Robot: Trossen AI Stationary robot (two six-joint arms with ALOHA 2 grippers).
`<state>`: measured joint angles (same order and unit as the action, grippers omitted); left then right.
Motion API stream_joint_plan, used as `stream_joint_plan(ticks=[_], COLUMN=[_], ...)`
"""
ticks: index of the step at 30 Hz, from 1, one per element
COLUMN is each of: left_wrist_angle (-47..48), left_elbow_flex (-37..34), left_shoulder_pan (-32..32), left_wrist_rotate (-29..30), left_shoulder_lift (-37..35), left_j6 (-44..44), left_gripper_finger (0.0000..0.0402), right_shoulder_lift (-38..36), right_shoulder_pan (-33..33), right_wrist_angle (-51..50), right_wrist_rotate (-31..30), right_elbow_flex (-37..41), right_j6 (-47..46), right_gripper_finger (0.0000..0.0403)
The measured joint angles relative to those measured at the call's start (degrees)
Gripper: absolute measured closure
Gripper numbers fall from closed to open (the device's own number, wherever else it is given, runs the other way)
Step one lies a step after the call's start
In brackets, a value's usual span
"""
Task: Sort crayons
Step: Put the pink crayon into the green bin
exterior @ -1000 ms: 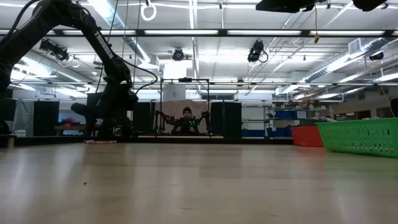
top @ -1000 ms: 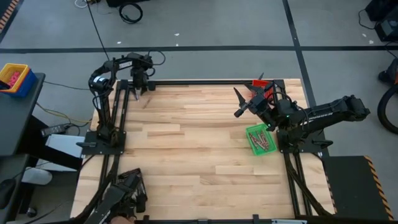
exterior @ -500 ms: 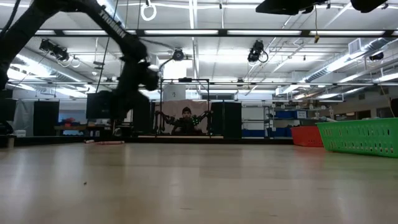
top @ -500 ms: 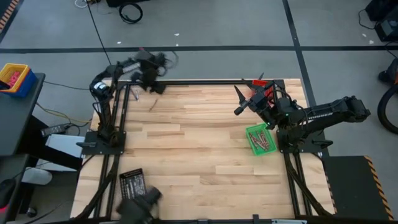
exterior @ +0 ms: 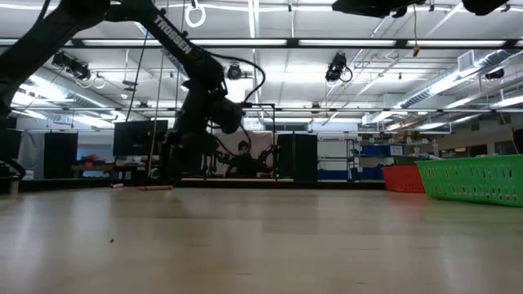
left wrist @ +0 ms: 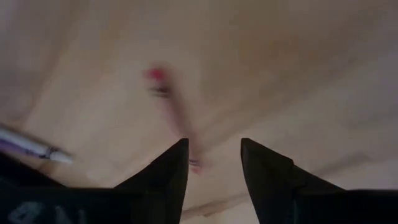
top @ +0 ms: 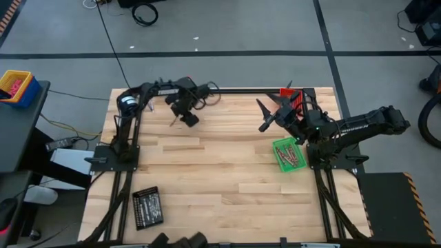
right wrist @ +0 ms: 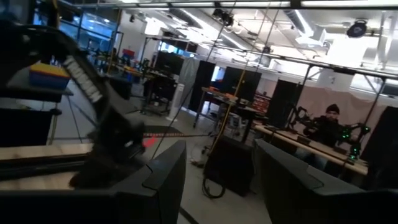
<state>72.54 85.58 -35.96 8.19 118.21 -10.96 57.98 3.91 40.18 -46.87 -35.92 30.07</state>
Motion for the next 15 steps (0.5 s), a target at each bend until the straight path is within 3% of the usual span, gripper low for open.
stream_joint_plan(ticks=[7,15], left_wrist_angle=[-1.5,-8.9], left_elbow_flex=[-0.3,-4.8], left_shoulder_pan=[-6.8,-3.6], left_wrist_rotate=[-2.7,-4.3], left_shoulder_lift=[0.0,-0.1], left_j6=[-2.9,-1.6], left_gripper_finger=[0.02,0.0198], right_shoulder_lift=[0.0,0.0], right_shoulder_pan=[0.6,0.0], right_wrist_angle=[-0.4,-0.5], right_wrist_rotate=[0.0,-0.9], right_elbow_flex=[0.0,0.0], right_j6=[0.6,1.4], right_gripper_finger=[0.0214,0.0214])
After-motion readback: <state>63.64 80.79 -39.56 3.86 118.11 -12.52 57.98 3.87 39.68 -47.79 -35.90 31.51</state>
